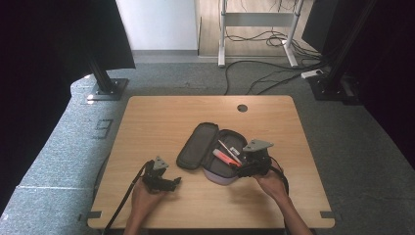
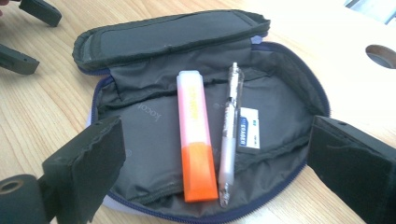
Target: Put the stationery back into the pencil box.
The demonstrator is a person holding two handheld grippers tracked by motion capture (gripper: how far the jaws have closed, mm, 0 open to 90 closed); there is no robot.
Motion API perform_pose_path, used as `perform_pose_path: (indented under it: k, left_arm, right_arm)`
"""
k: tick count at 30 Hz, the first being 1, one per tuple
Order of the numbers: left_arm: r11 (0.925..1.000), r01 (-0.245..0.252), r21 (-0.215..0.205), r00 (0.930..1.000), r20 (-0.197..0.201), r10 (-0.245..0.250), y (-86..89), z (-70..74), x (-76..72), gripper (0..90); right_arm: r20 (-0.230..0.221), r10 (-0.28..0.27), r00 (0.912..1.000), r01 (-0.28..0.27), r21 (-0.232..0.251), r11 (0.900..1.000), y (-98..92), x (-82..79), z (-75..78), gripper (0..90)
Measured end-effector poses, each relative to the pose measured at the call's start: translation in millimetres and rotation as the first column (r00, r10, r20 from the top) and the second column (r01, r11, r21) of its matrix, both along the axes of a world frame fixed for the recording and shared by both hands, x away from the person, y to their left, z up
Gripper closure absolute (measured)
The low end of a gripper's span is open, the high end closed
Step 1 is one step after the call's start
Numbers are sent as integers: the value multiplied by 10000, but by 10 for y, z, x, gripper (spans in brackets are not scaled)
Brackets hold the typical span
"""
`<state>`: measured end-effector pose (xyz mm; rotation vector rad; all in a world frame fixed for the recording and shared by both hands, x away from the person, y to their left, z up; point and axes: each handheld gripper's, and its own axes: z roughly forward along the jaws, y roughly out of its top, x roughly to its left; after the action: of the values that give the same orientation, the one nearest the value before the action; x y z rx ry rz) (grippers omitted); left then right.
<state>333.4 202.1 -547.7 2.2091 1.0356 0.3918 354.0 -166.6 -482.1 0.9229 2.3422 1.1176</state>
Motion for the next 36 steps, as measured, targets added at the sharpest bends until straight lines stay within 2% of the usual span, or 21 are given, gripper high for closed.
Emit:
perform_pose_path:
  k: [9, 22, 30, 36]
  left_arm:
    - [10000, 21, -2, 10000, -9, -21, 0, 1, -1, 72]
    - [10000, 16, -7, 10000, -8, -16, 0, 0, -1, 72]
    - [10000, 20, -5, 10000, -10, -20, 0, 0, -1, 72]
    - [10000, 14, 2, 10000, -7, -14, -1, 0, -2, 72]
  right_arm:
    - [149, -166, 9998, 169, -191, 9997, -157, -59, 19, 12]
    - [75, -1060, 9943, 1059, 161, 9942, -504, -149, -101, 7]
    - [-182, -1491, 9887, 1496, 296, 9883, -643, -190, -285, 14]
    - [-468, -1678, 9847, 1686, 130, 9856, -688, -197, -462, 17]
